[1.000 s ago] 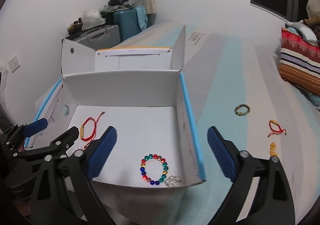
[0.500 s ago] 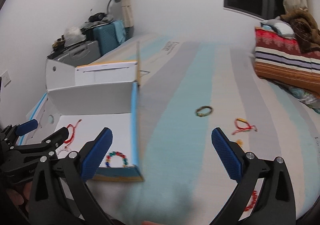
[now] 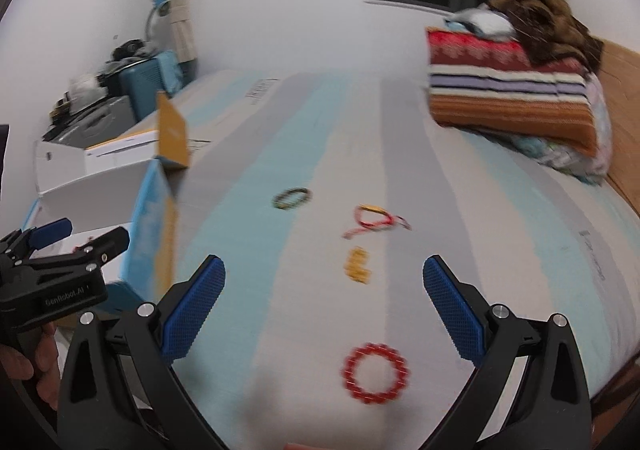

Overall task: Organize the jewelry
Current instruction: 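Move both open tools back over the remaining bracelets on the bed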

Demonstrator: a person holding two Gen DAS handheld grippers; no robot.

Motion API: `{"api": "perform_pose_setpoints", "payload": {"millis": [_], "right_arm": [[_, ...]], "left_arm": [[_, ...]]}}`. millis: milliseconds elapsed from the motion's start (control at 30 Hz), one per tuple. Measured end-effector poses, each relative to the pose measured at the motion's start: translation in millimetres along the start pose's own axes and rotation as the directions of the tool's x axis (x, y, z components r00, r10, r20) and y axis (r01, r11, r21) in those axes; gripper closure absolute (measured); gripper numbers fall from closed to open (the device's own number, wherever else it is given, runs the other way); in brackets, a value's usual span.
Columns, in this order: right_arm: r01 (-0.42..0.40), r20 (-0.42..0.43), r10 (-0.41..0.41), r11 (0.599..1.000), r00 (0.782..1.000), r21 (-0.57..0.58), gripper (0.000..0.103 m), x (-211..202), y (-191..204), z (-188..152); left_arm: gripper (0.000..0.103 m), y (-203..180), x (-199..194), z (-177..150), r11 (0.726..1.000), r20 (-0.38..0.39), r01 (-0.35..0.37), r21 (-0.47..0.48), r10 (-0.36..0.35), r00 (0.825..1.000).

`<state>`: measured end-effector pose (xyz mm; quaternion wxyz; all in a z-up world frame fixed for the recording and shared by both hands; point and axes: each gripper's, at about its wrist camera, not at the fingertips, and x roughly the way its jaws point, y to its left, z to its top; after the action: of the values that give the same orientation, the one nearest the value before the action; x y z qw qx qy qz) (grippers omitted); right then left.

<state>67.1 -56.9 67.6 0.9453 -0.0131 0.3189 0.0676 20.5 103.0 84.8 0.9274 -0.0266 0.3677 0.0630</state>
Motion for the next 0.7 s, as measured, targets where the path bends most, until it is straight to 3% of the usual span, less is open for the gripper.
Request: {"api": "perform_pose_setpoints", "payload": {"millis": [267,700], "right_arm": [[0.067,-0.074,-0.062,0.996,0.995,0.059,0.008,24,-63,-36],[0.091,-0.221,-0.074,0.993,0.972,0.07,0.008,93,-100,-97]], "left_arm": [[0.006,-82,38,3,0.992,-0.043,0.089,0.084,-0.085,0.995],[0.006,-179,134,-3,0.975,-0.163,0.152,0.159,-0.126,0.979]]}}
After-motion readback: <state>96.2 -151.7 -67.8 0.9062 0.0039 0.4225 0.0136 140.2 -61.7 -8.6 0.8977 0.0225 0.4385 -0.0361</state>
